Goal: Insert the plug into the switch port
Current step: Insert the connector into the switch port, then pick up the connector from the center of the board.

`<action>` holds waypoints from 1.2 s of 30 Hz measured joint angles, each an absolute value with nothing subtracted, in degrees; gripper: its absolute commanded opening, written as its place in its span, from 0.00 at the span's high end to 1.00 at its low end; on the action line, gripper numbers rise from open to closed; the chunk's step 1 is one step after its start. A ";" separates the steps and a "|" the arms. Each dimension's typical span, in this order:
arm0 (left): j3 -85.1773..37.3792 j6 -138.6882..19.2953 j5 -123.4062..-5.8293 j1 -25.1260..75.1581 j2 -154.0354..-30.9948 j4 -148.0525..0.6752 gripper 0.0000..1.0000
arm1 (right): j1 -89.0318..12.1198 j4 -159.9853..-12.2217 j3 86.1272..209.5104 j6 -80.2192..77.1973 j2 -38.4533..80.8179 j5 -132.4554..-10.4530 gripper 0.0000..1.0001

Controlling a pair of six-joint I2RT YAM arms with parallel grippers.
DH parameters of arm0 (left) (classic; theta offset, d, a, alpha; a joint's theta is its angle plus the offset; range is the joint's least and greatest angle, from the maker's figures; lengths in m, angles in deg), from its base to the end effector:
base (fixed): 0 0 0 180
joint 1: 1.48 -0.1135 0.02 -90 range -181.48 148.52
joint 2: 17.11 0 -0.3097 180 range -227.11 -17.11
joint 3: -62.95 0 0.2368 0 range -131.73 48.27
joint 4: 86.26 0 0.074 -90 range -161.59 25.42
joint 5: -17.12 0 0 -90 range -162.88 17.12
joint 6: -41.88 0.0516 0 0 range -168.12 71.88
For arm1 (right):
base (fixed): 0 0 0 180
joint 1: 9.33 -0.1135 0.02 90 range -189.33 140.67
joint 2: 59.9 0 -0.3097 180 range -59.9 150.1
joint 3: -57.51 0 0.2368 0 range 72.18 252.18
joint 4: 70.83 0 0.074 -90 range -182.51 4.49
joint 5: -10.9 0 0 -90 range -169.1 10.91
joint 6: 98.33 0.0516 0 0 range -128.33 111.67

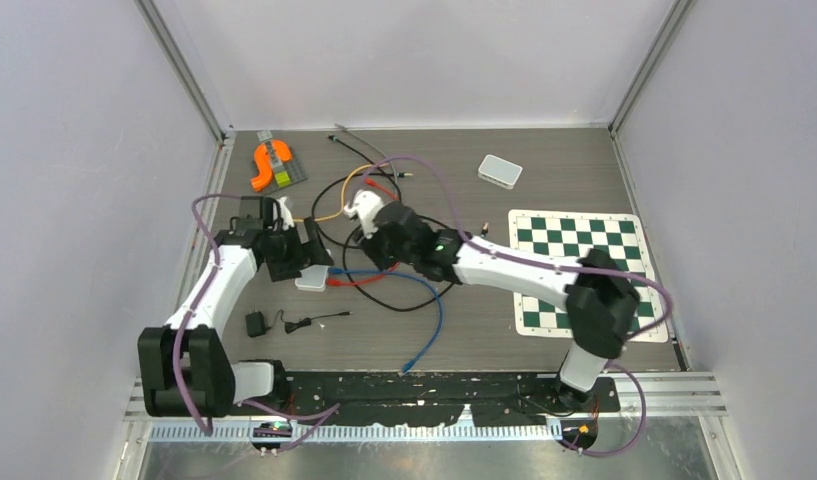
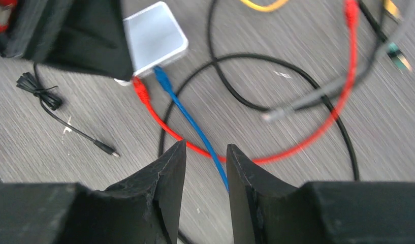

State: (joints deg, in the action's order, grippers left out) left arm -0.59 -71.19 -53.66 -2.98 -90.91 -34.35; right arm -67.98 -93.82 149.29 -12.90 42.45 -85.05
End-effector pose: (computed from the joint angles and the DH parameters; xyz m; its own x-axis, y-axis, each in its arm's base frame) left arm 0.2243 -0.0111 0.2602 -0.8639 -0.3928 -0.3154 -0.2278 0.8631 -0.4508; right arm 0.2249 0.3588 0.3033 -0.2226 -0.5177 -0.8261 -0.8248 0.5517 -0.1235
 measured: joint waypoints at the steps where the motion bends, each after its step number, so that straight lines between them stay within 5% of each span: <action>1: -0.68 -70.90 -53.72 -1.67 -90.06 -34.05 0.01 | -67.30 -93.91 147.82 -11.62 40.20 -85.66 0.58; 13: -1.82 -65.53 -53.85 8.14 -79.15 -29.15 0.00 | -50.65 -102.79 132.63 5.65 21.18 -95.06 0.57; 22: 1.94 -64.13 -55.49 8.23 -72.16 -28.38 0.01 | -47.63 -116.60 134.29 27.49 22.95 -107.63 0.54; 36: 2.18 -64.15 -58.64 10.33 -68.37 -28.41 0.00 | -41.45 -117.34 132.70 42.72 27.98 -108.88 0.52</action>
